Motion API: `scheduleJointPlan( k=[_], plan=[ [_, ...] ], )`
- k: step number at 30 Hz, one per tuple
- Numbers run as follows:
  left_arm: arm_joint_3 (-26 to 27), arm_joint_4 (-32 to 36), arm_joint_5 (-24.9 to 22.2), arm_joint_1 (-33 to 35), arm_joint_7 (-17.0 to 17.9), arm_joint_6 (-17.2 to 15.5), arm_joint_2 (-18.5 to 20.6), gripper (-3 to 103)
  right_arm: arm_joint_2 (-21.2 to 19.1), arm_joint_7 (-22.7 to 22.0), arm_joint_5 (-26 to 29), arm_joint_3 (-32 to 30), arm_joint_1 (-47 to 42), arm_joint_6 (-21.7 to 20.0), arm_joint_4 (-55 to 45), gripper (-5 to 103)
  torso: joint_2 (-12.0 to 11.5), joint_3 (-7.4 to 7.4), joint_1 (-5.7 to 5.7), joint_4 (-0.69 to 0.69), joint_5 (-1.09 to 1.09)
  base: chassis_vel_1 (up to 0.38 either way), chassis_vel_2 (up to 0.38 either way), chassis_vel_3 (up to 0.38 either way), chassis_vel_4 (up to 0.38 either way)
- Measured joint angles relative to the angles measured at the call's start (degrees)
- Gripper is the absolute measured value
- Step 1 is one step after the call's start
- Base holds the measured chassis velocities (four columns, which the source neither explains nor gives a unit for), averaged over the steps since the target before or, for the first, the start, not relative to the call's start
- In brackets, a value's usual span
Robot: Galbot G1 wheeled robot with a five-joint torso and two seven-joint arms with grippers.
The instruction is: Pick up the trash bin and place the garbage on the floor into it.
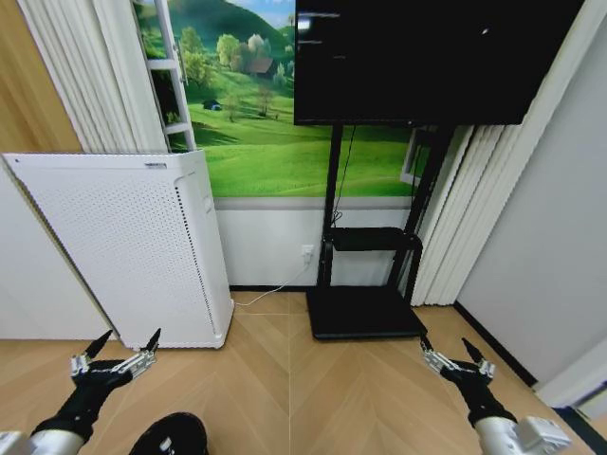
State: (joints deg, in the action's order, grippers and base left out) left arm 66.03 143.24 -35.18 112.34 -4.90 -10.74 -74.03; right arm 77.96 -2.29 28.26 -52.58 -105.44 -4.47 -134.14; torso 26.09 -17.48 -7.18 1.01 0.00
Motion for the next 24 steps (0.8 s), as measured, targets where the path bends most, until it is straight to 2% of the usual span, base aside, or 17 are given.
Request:
scheduleJointPlan(
  k=[24],
  plan=[
    [0.0, 0.0, 0.0, 0.0, 0.0, 0.0, 0.0, 100, 0.0, 0.0, 0.0, 0.0, 0.0, 0.0, 0.0, 100, 5.7, -3.59, -2.09, 0.00, 0.00, 0.000, 0.000, 0.000, 0.000]
  ],
)
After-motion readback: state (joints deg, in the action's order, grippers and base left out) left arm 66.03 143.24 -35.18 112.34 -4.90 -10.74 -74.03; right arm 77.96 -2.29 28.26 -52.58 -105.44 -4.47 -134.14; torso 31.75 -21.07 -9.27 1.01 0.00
